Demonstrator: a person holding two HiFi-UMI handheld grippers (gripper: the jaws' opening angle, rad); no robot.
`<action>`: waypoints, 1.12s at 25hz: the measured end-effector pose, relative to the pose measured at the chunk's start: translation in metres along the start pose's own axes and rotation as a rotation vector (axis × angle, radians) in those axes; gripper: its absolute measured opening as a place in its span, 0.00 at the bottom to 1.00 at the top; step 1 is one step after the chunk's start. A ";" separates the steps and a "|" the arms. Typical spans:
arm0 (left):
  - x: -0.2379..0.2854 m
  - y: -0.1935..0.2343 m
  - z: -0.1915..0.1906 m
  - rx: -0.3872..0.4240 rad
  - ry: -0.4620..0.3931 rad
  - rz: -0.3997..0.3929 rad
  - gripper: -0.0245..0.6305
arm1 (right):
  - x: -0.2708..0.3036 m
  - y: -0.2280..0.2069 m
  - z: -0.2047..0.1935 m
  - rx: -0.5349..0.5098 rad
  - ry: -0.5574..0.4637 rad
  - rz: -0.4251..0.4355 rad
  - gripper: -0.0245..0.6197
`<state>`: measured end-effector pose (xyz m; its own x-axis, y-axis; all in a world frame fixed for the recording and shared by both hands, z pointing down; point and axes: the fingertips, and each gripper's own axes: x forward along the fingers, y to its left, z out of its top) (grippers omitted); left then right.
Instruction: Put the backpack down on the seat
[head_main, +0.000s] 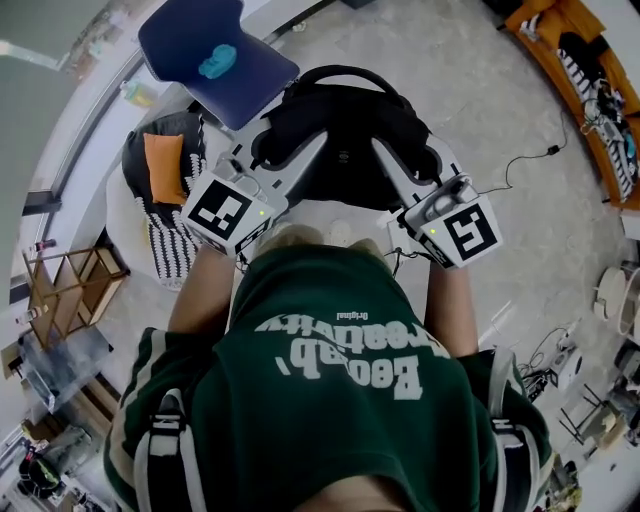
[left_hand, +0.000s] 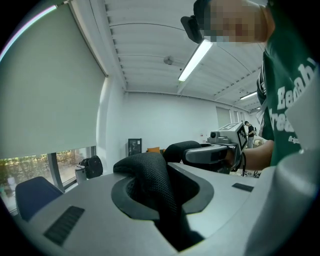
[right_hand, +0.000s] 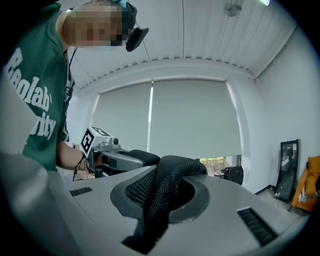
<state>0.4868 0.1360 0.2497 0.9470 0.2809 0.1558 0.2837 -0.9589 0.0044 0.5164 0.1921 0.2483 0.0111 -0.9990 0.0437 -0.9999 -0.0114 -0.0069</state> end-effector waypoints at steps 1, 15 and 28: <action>-0.001 0.002 0.000 -0.008 0.001 0.008 0.17 | 0.002 0.000 0.000 -0.001 0.003 0.007 0.15; -0.131 0.057 -0.030 -0.067 0.000 0.184 0.17 | 0.102 0.101 0.002 0.019 -0.004 0.172 0.15; -0.353 0.107 -0.053 -0.076 -0.001 0.403 0.17 | 0.217 0.297 0.011 0.035 0.012 0.394 0.15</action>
<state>0.1746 -0.0680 0.2473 0.9802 -0.1179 0.1588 -0.1221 -0.9924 0.0167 0.2216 -0.0282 0.2451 -0.3738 -0.9265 0.0426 -0.9267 0.3711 -0.0598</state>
